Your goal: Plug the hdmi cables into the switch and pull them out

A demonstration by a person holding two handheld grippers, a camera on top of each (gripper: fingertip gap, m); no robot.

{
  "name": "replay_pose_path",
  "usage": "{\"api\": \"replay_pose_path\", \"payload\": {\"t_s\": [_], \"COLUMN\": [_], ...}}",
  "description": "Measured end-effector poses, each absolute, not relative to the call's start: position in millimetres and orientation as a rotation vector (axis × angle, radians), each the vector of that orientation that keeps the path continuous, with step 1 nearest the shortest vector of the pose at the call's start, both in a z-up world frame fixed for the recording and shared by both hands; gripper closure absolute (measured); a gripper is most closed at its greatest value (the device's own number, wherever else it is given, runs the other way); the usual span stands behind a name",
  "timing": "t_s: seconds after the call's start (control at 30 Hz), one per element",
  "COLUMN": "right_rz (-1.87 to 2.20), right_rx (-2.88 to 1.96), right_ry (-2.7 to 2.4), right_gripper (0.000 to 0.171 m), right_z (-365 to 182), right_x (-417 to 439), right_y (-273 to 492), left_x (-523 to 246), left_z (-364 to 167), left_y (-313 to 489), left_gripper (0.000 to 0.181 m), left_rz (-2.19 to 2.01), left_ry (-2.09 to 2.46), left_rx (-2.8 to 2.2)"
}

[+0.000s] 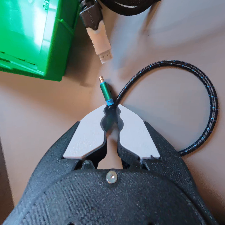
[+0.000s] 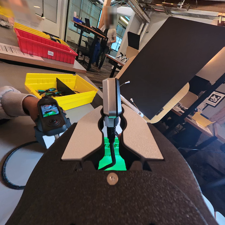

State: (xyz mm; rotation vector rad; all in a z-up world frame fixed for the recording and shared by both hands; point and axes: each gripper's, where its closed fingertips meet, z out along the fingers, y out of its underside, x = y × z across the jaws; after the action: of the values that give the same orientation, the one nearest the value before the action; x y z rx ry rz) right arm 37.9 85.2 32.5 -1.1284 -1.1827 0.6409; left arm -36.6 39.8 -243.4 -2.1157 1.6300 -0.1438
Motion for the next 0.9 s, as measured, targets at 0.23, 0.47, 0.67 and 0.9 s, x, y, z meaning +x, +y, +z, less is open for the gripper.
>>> {"api": "replay_pose_path", "payload": {"t_s": [0.23, 0.47, 0.67, 0.9], "right_rz": [0.626, 0.623, 0.629, 0.608], "right_rx": [-1.128, -1.139, -1.091, -1.076], "right_ry": [-1.216, -1.249, -1.306, -1.352], "right_gripper": [0.148, 0.148, 0.148, 0.148], "right_z": [27, 19, 16, 10], "right_x": [30, 22, 16, 9], "right_y": [82, 81, 70, 65], "left_x": [-33, -31, -27, -29], "left_z": [-200, -158, -127, -109], "left_y": [15, -2, -12, -18], "left_gripper": [0.170, 0.171, 0.171, 0.171], "left_rz": [-0.688, -0.980, -1.123, -1.204], "left_ry": [1.511, 1.441, 1.396, 1.360], "left_rx": [-2.009, -1.826, -1.683, -1.597]}}
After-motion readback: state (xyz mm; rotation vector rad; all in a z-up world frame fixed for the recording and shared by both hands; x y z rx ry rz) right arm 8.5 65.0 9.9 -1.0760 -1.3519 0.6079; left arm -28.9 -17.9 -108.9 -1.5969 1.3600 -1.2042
